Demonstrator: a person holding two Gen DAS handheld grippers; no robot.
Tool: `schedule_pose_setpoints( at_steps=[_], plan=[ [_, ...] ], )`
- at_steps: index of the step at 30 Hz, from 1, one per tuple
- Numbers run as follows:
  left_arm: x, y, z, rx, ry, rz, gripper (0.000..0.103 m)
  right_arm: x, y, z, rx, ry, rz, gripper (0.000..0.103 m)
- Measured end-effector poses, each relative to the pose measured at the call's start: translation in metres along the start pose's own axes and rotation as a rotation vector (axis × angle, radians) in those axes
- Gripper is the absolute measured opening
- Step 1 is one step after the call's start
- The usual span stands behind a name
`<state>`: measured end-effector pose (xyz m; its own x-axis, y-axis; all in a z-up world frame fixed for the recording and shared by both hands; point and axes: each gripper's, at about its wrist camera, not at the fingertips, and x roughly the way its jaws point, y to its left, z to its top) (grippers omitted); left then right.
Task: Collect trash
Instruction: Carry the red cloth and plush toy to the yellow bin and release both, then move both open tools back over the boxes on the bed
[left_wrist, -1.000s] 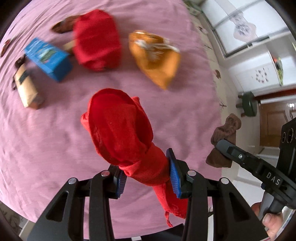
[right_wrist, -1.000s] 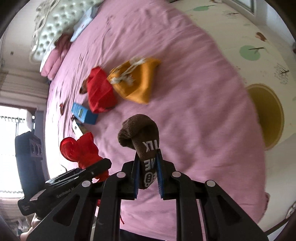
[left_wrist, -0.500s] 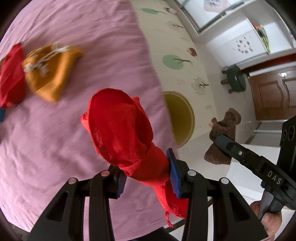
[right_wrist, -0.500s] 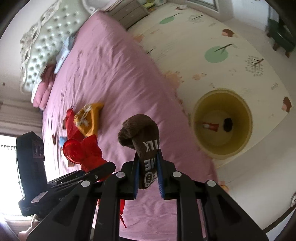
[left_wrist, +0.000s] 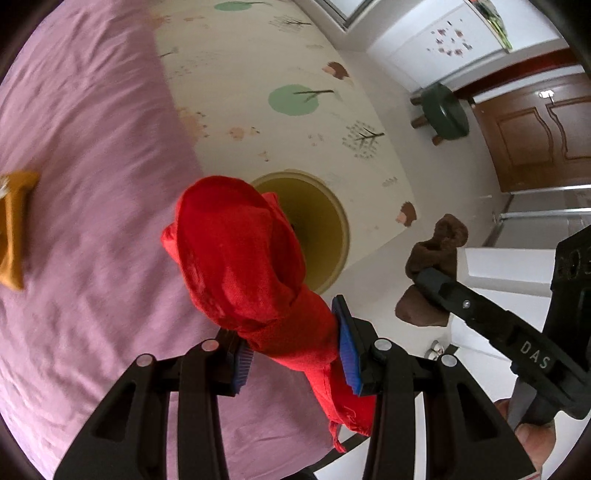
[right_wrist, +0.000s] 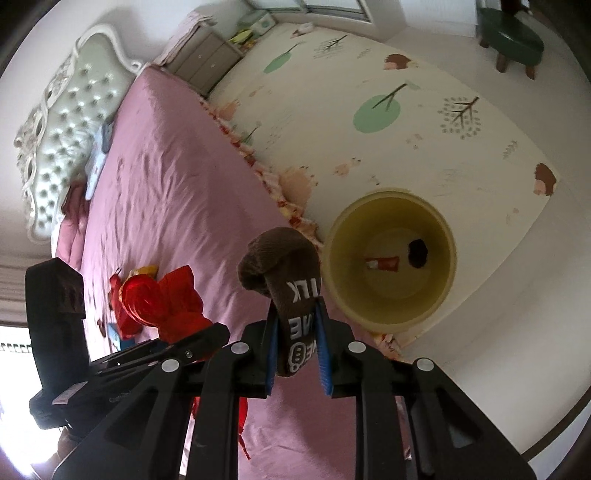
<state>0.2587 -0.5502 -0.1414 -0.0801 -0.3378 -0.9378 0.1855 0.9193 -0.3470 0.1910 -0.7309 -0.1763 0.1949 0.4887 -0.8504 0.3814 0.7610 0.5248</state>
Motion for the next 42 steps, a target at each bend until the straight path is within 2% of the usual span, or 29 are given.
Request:
schedule_pose_setpoints(
  at_steps=[5, 9, 11, 12, 13, 19, 27, 34, 42],
  plan=[
    [0.014, -0.022, 0.019, 0.033, 0.017, -0.036, 0.043, -0.007, -0.019, 0.013, 0.021, -0.024, -0.003, 0.023],
    [0.019, -0.036, 0.028, 0.081, 0.011, -0.009, 0.062, -0.015, -0.03, 0.023, 0.038, -0.047, -0.023, 0.048],
    [0.02, -0.039, 0.03, 0.089, 0.013, -0.012, 0.065, -0.018, -0.034, 0.025, 0.048, -0.058, -0.021, 0.054],
    [0.02, -0.039, 0.03, 0.092, 0.015, -0.011, 0.069, -0.018, -0.036, 0.026, 0.054, -0.059, -0.024, 0.063],
    [0.019, -0.039, 0.029, 0.094, 0.013, -0.012, 0.069, -0.018, -0.037, 0.026, 0.057, -0.062, -0.031, 0.067],
    [0.014, -0.031, 0.025, 0.089, 0.005, 0.001, 0.069, -0.014, -0.03, 0.027, 0.046, -0.054, -0.021, 0.066],
    [-0.009, 0.006, 0.012, 0.01, -0.035, 0.001, 0.069, -0.007, 0.01, 0.023, -0.029, -0.03, -0.005, 0.066],
    [-0.044, 0.068, -0.015, -0.103, -0.095, 0.018, 0.07, 0.014, 0.076, 0.01, -0.138, 0.02, 0.02, 0.066],
    [-0.087, 0.164, -0.062, -0.296, -0.171, 0.046, 0.07, 0.056, 0.166, -0.023, -0.297, 0.12, 0.063, 0.066]
  ],
)
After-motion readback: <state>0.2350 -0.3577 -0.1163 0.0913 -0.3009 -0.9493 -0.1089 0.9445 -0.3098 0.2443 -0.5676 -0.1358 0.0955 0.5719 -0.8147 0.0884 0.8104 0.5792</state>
